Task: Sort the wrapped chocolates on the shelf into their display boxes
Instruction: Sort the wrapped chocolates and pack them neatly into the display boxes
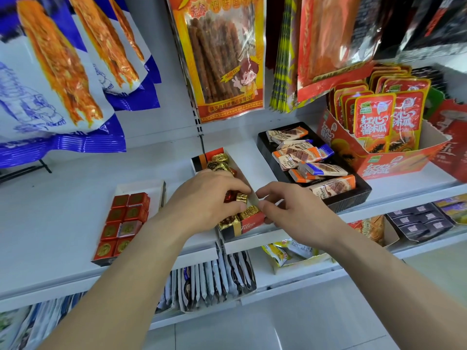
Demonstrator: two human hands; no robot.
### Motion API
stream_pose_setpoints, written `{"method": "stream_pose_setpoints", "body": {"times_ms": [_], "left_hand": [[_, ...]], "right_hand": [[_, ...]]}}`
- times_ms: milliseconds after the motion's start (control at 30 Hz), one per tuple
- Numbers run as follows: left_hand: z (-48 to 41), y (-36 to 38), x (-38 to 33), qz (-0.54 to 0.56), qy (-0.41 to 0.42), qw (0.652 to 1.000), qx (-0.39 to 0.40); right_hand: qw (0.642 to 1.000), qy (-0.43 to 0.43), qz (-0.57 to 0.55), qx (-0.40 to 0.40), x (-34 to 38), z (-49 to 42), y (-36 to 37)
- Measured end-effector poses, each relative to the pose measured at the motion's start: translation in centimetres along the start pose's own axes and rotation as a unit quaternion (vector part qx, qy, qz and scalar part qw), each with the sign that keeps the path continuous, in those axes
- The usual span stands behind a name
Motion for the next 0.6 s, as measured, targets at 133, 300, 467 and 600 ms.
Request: {"method": "stream_pose_setpoints", "body": {"times_ms": [133, 300, 467, 600], "left_hand": [[-0.2, 0.0, 0.5, 0.000, -0.023, 1.000, 0.003], [0.2, -1.1, 0.4, 0.052, -0.025, 0.998, -0.037], [1.0, -1.7, 0.8, 0.158, -0.044, 0.984, -0.072], [1.7, -4.0, 1.2, 0.360, -0.023, 0.923, -0.132]], "right_hand": [[1.000, 0.001, 0.003, 0.003, 0.1, 0.0, 0.0], [1.000, 0.004, 0.003, 0.007, 0.1, 0.0, -0.1], [1.000, -0.014, -0.001, -0.020, 0.9, 0.2, -0.8], [0.995, -0.054, -0.067, -0.058, 2.7, 0.3, -2.0]]}}
Point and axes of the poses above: each hand's wrist, its own z-axis away from the middle knuckle, its own y-axis out of the palm, x = y × z, the point moved 10 cm from there along -z, towards the middle knuckle, and after that the axes turned 2 degrees about -x, right-handed, at the moved point
